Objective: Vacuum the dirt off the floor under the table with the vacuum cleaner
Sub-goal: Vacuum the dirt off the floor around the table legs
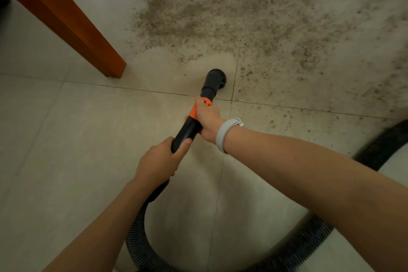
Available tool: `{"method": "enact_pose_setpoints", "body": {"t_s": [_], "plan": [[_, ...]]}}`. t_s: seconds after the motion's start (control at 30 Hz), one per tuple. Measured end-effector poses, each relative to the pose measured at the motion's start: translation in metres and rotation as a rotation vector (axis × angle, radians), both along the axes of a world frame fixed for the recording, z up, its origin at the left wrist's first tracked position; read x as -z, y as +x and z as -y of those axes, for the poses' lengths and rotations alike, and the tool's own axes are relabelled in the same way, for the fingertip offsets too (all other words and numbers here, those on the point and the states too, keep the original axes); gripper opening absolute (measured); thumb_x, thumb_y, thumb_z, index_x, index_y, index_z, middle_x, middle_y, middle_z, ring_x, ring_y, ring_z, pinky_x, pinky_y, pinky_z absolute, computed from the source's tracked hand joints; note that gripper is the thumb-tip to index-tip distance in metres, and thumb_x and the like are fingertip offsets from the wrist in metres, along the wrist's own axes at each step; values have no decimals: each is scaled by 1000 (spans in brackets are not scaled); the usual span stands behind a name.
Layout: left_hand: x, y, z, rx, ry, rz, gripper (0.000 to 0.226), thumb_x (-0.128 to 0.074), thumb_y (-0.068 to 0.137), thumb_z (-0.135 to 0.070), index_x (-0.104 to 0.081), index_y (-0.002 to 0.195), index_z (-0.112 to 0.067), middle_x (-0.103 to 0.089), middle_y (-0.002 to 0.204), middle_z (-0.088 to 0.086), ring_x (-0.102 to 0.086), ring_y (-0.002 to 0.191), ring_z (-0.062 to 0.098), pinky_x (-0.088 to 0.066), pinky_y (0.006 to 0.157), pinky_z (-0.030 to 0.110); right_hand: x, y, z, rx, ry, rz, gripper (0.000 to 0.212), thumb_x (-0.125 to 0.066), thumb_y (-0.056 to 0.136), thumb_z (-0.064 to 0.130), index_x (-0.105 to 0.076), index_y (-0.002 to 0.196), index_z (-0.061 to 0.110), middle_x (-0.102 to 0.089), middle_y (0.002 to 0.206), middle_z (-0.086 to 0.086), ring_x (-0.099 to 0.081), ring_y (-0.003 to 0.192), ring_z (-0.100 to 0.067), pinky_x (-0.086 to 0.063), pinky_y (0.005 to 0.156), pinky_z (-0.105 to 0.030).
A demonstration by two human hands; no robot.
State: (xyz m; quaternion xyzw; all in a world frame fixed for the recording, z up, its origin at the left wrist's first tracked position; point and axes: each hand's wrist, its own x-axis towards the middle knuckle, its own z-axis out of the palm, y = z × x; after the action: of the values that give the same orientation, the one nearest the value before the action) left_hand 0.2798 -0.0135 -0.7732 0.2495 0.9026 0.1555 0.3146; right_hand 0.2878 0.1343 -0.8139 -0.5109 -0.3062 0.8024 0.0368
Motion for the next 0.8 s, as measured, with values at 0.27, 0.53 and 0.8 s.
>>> {"method": "enact_pose_setpoints", "body": {"t_s": [0.27,0.53,0.8], "plan": [[-5,-9,-28,101,23,104,41,-39,92,-58,-53,88,-20,-68,70,-1,-65,62,15,-54,68,34,-12,1,-43,14,-71,-51,27,-52,95,35,-43,92,9,-48,68,-8,-52,53,-20,-50,53,-30],[9,-14,21,-43,50,187,36,-40,95,-50,-53,83,-19,-68,69,6,-66,60,22,-54,66,36,3,-27,5,-189,-30,4,29,-53,94,36,-42,102,10,-49,72,-7,-56,41,-17,-49,46,-27],[14,-42,46,-214,128,214,43,-36,97,-45,-57,86,-9,-66,62,5,-58,44,6,-50,56,25,-2,-78,35,-327,-2,-66,34,-54,94,37,-44,110,9,-52,82,-8,-57,57,-19,-54,57,-33]]}}
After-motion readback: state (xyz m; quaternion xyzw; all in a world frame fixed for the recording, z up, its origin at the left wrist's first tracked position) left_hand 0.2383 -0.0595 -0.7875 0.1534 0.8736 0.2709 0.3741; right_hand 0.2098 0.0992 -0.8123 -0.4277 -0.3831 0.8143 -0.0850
